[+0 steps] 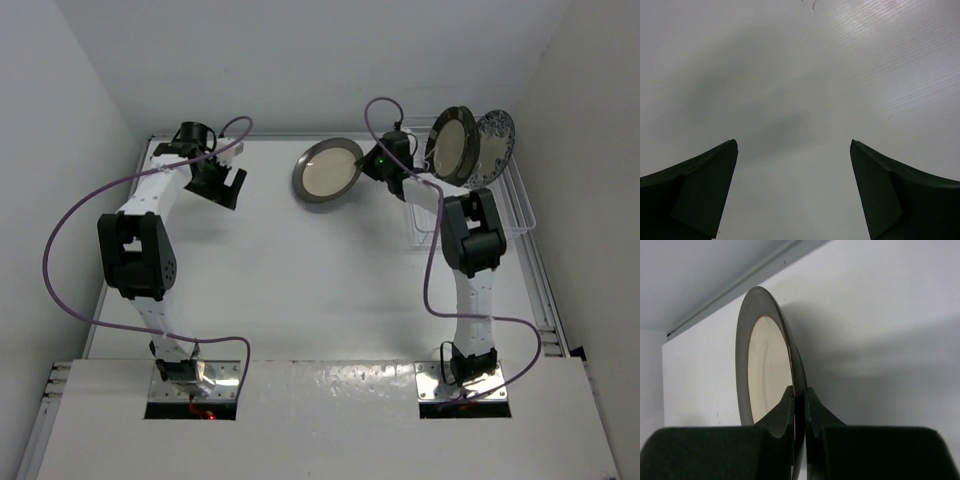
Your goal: Load the plates into the dish rack
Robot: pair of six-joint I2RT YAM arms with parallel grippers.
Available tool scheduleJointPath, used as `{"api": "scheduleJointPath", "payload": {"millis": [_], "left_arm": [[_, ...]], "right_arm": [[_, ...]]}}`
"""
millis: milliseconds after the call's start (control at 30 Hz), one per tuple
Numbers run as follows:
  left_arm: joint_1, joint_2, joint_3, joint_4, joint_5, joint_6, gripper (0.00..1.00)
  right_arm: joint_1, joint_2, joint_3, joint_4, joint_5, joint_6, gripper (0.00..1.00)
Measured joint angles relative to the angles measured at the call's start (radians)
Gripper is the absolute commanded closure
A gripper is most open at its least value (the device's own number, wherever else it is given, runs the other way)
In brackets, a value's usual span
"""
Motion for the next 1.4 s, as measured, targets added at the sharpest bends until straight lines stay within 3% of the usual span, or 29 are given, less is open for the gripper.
{"api": "scheduleJointPath", "payload": {"millis": [567,933,1200,1400], "left_arm": [[0.000,0.000,0.000,0.000,0.019,0.000,0.00],[0.000,0.000,0.000,0.000,0.056,0.000,0.00],[0.000,0.000,0.000,0.000,0.064,0.000,0.00],[0.000,0.000,0.000,0.000,0.074,0.000,0.00]], "right_arm": [[-0.196,-0.427,0.065,-0.106,-0.011,-0.438,1.00],[-0.549,-0.668,0.167,-0.186,0.093,-0.641,1.00],[-0.642,-0.728,0.163,-0.196,0.123,-0.735,1.00],[-0.643,-0.726,0.042,-0.164,0.077,-0.861,1.00]]}}
